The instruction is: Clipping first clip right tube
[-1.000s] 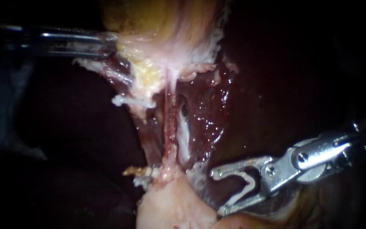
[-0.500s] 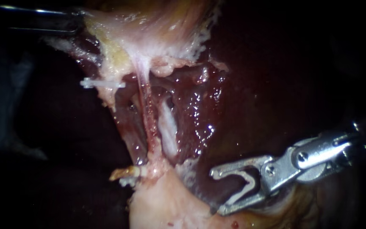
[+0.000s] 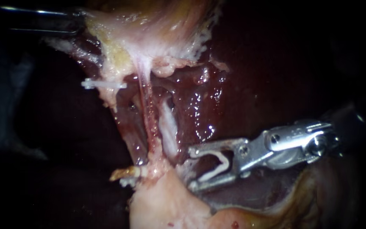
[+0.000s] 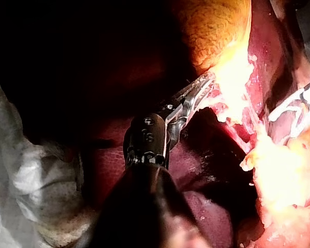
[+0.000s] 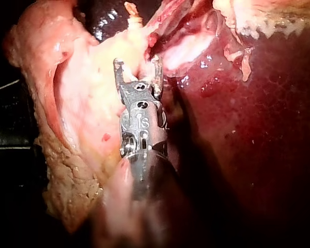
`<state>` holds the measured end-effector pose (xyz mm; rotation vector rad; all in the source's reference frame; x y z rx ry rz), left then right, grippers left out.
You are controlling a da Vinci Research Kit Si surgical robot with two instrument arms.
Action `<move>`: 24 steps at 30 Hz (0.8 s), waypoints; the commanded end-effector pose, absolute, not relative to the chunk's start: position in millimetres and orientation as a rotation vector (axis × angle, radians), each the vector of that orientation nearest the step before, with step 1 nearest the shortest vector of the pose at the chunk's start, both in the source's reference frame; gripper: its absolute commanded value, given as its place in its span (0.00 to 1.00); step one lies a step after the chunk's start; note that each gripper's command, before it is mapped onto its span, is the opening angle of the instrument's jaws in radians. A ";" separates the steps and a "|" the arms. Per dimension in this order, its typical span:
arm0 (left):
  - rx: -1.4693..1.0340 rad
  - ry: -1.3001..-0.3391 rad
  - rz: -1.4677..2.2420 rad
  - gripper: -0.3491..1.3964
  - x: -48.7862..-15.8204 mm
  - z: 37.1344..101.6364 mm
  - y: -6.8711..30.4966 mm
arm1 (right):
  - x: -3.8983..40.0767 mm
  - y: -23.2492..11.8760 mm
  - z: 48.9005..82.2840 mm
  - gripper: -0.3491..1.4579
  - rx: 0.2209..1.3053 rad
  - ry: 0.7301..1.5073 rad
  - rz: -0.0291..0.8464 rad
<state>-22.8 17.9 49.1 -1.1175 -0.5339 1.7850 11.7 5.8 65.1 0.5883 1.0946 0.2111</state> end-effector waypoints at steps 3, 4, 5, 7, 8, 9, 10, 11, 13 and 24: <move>-1.117 -0.532 1.785 0.00 -22.8 49.1 17.8 | 12.7 6.5 65.7 0.47 0.585 1.103 0.246; -1.117 -0.532 1.785 0.00 -22.9 49.1 17.8 | 13.0 6.7 65.9 0.47 0.590 1.105 0.261; -1.117 -0.532 1.785 0.00 -22.9 49.1 17.8 | 13.3 6.8 66.0 0.47 0.592 1.111 0.272; -1.117 -0.532 1.785 0.00 -22.9 49.1 17.8 | 14.1 7.1 66.4 0.47 0.599 1.122 0.298; -1.117 -0.532 1.785 0.00 -22.9 49.1 17.8 | 14.4 7.2 66.5 0.47 0.601 1.125 0.308; -1.117 -0.532 1.785 0.00 -22.9 49.1 17.8 | 14.9 7.4 66.6 0.47 0.602 1.132 0.319; -1.117 -0.532 1.785 0.00 -22.9 49.1 17.8 | 15.2 7.5 66.7 0.47 0.608 1.137 0.334; -1.117 -0.532 1.785 0.00 -22.9 49.1 17.8 | 15.6 7.5 66.8 0.47 0.610 1.143 0.344; -1.117 -0.531 1.785 0.00 -22.9 49.2 17.8 | 16.3 7.6 66.9 0.47 0.618 1.155 0.368; -1.117 -0.531 1.785 0.00 -22.9 49.1 17.7 | 19.8 6.2 68.6 0.46 0.675 1.199 0.419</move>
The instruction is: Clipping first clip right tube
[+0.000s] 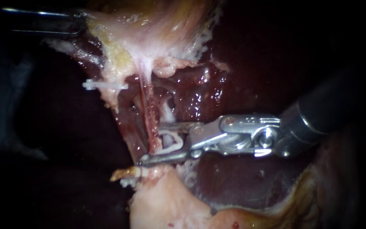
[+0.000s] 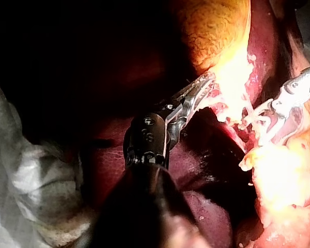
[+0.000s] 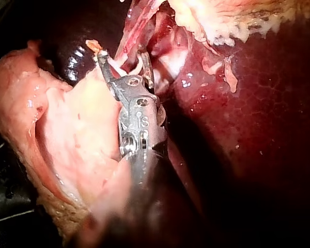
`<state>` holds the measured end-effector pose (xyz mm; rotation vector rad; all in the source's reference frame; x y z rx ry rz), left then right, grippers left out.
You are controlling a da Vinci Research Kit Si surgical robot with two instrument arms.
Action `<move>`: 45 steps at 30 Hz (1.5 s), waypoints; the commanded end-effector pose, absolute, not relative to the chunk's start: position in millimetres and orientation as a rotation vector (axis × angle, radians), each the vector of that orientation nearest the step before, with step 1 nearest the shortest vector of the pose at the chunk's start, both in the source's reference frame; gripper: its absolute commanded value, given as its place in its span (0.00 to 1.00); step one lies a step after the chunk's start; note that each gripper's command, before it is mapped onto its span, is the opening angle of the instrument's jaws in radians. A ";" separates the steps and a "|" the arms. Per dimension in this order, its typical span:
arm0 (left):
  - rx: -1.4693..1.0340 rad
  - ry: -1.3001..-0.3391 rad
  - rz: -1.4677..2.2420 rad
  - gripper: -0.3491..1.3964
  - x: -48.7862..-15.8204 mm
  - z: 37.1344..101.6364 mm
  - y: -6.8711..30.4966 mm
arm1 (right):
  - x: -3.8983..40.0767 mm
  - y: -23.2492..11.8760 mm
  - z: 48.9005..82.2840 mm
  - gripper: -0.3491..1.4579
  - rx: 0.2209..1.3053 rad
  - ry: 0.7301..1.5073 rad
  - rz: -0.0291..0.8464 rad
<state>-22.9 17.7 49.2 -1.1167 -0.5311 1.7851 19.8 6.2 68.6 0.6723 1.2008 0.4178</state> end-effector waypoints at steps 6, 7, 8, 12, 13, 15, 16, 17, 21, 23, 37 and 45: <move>-1.117 -0.531 1.785 0.00 -22.9 49.1 17.7 | 20.6 5.3 68.9 0.46 0.730 1.241 0.412; -1.117 -0.531 1.785 0.00 -22.9 49.1 17.7 | 20.7 5.2 68.8 0.46 0.738 1.243 0.414; -1.117 -0.531 1.785 0.00 -22.9 49.1 17.7 | 20.8 5.1 68.7 0.46 0.746 1.247 0.416; -1.117 -0.531 1.785 0.00 -22.9 49.1 17.7 | 21.3 4.7 68.2 0.46 0.763 1.275 0.406; -1.117 -0.531 1.785 0.00 -22.9 49.1 17.7 | 21.5 4.6 68.1 0.46 0.766 1.281 0.404; -1.117 -0.531 1.785 0.00 -22.9 49.2 17.7 | 21.7 4.4 67.9 0.46 0.771 1.293 0.402; -1.117 -0.531 1.785 0.00 -22.9 49.2 17.7 | 21.8 4.4 67.8 0.46 0.772 1.293 0.400; -1.117 -0.531 1.785 0.00 -22.9 49.2 17.7 | 21.8 4.3 67.7 0.46 0.775 1.300 0.399; -1.117 -0.531 1.785 0.00 -22.9 49.2 17.7 | 21.9 4.0 67.3 0.46 0.792 1.312 0.388; -1.117 -0.531 1.785 0.00 -22.9 49.2 17.7 | 21.8 3.8 66.9 0.46 0.808 1.319 0.374; -1.117 -0.531 1.785 0.00 -22.9 49.2 17.7 | 22.4 1.1 63.4 0.44 0.948 1.354 0.274; -1.117 -0.531 1.786 0.00 -22.9 49.2 17.7 | 22.2 1.1 63.5 0.42 0.961 1.353 0.261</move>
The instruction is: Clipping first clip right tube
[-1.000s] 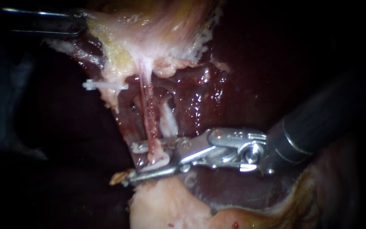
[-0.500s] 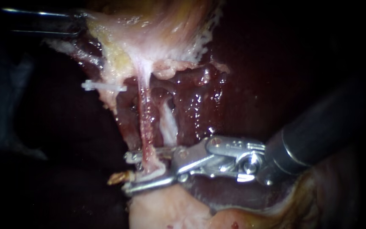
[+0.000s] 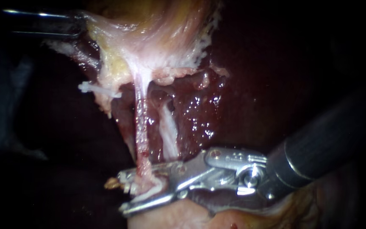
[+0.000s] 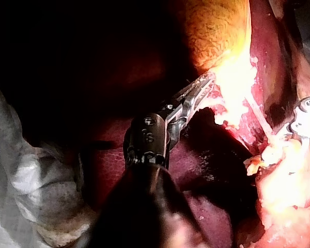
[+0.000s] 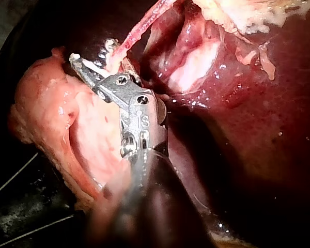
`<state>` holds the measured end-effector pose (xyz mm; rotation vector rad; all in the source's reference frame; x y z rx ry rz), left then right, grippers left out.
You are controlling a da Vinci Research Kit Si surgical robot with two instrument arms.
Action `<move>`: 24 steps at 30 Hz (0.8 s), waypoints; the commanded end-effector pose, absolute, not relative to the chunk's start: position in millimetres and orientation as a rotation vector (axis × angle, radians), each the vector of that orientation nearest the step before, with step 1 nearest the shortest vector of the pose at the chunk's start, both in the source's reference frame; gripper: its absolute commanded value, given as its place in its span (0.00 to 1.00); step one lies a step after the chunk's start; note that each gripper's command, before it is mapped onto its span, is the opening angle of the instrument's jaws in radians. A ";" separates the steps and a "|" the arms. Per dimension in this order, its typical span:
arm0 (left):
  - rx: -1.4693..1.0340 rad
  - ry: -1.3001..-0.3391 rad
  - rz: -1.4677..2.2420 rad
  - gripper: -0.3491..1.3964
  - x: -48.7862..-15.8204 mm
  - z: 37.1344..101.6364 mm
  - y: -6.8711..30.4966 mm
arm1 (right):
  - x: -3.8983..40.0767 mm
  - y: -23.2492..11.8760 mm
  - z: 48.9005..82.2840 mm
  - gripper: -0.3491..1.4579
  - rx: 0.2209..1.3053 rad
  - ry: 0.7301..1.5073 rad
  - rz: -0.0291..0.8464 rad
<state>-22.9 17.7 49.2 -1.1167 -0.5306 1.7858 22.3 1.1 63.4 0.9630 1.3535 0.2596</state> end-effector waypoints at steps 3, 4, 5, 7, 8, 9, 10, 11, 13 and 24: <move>-1.117 -0.531 1.786 0.00 -22.9 49.2 17.7 | 22.0 1.1 63.6 0.40 0.966 1.350 0.265; -1.117 -0.531 1.786 0.00 -22.9 49.2 17.7 | 21.9 1.2 63.6 0.39 0.966 1.350 0.265; -1.117 -0.531 1.786 0.00 -22.9 49.2 17.7 | 21.8 1.2 63.6 0.39 0.966 1.350 0.265; -1.117 -0.531 1.786 0.00 -22.9 49.2 17.7 | 21.8 1.3 63.8 0.37 0.966 1.350 0.265; -1.117 -0.531 1.786 0.00 -22.9 49.2 17.7 | 21.8 1.3 63.8 0.36 0.966 1.350 0.265; -1.117 -0.531 1.786 0.00 -22.9 49.2 17.7 | 21.7 1.4 63.9 0.35 0.966 1.350 0.265; -1.117 -0.531 1.786 0.00 -22.9 49.2 17.7 | 21.7 1.4 63.9 0.33 0.970 1.347 0.269; -1.117 -0.531 1.786 0.00 -22.9 49.2 17.7 | 21.6 1.5 64.0 0.32 0.974 1.345 0.273; -1.117 -0.531 1.786 0.00 -22.9 49.2 17.7 | 21.4 1.5 64.1 0.30 0.977 1.345 0.281; -1.117 -0.531 1.786 0.00 -22.9 49.2 17.7 | 21.0 2.2 64.3 0.19 0.975 1.332 0.299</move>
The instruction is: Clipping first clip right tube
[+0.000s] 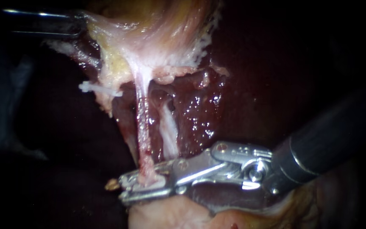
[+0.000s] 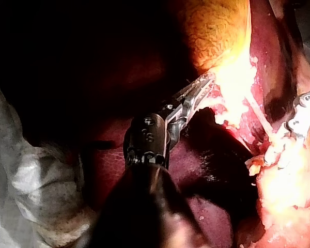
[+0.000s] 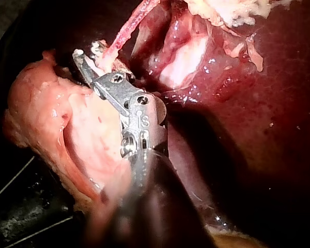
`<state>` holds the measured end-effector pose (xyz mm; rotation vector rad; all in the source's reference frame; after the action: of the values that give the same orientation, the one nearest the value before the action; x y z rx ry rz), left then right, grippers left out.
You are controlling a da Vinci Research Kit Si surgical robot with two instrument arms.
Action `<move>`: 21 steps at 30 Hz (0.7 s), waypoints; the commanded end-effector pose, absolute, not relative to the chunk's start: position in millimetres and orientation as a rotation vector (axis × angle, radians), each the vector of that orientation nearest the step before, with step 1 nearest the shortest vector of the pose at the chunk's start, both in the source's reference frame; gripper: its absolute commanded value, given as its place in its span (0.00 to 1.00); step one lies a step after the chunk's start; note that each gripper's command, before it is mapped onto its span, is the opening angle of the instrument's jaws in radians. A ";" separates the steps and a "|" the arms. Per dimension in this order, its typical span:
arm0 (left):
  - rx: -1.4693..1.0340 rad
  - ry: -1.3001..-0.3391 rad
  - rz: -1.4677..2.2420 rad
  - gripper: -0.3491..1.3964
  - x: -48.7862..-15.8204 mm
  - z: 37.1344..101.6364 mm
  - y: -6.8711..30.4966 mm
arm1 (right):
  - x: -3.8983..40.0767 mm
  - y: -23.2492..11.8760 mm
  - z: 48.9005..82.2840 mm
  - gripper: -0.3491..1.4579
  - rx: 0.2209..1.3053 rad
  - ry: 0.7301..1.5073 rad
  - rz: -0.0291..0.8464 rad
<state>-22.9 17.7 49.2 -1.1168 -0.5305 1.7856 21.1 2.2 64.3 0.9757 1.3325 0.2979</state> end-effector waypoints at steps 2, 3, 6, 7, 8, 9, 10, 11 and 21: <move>-1.117 -0.531 1.786 0.00 -22.9 49.2 17.7 | 21.0 2.3 64.4 0.16 0.967 1.330 0.305; -1.117 -0.531 1.786 0.00 -22.9 49.2 17.7 | 21.0 2.4 64.5 0.15 0.966 1.330 0.306; -1.117 -0.530 1.786 0.00 -22.9 49.2 17.7 | 20.8 2.6 64.6 0.06 0.976 1.312 0.327; -1.117 -0.530 1.786 0.00 -22.9 49.2 17.7 | 20.7 2.7 64.5 0.00 0.988 1.301 0.340; -1.117 -0.530 1.786 0.00 -22.9 49.2 17.7 | 20.5 2.8 64.5 0.00 1.007 1.284 0.362; -1.117 -0.530 1.786 0.00 -22.9 49.2 17.7 | 20.4 2.9 64.4 0.00 1.016 1.279 0.372; -1.117 -0.530 1.786 0.00 -22.9 49.2 17.7 | 20.4 3.0 64.4 0.00 1.016 1.279 0.373; -1.117 -0.531 1.786 0.00 -22.9 49.2 17.7 | 20.3 3.1 64.3 0.00 1.016 1.279 0.374; -1.117 -0.530 1.786 0.00 -22.9 49.2 17.7 | 20.1 3.1 64.3 0.00 1.007 1.254 0.368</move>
<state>-22.9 17.7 49.2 -1.1169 -0.5306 1.7854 20.1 3.1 64.3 1.0078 1.2542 0.3686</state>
